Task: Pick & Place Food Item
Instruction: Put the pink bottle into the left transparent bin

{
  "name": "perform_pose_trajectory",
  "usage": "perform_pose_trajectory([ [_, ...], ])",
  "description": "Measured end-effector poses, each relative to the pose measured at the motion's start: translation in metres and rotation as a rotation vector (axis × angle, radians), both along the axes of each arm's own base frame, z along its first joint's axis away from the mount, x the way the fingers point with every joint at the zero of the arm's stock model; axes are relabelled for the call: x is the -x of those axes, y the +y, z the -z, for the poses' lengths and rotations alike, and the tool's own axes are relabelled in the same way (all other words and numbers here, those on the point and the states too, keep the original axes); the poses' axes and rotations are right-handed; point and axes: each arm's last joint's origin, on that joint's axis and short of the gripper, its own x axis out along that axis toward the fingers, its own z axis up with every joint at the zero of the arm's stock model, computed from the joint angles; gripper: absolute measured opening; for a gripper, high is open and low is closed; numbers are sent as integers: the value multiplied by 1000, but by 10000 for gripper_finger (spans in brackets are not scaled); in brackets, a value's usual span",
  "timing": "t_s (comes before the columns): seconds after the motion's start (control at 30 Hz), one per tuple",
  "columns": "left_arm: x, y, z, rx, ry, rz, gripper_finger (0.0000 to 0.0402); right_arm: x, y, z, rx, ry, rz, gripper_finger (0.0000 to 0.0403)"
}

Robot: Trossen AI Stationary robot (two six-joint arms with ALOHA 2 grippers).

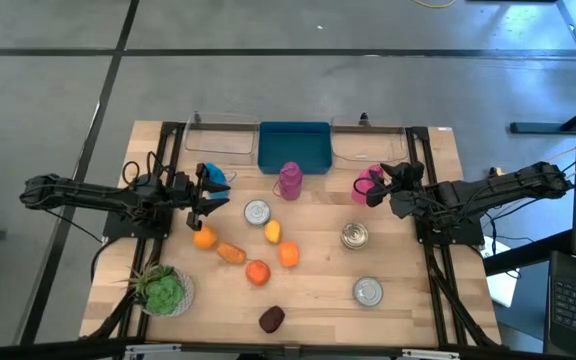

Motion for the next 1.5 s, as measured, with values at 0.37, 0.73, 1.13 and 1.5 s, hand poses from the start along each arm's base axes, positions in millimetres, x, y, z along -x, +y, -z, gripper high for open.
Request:
perform_pose_trajectory([
  [0.37, 0, 0, 0, 1, 4, 0, 155, 0, 0, -1, 6, 0, 5, 74],
  [0.73, 0, 0, 0, 0, 3, 0, 155, 0, 0, 0, 5, 5, 0, 61],
  [1.13, 0, 0, 0, 1, 3, 0, 156, -7, 3, -5, -6, -25, -85, 54],
  [1.5, 0, 0, 1, 1, 7, 0, 157, -15, 6, -21, -1, -62, -187, 54],
])
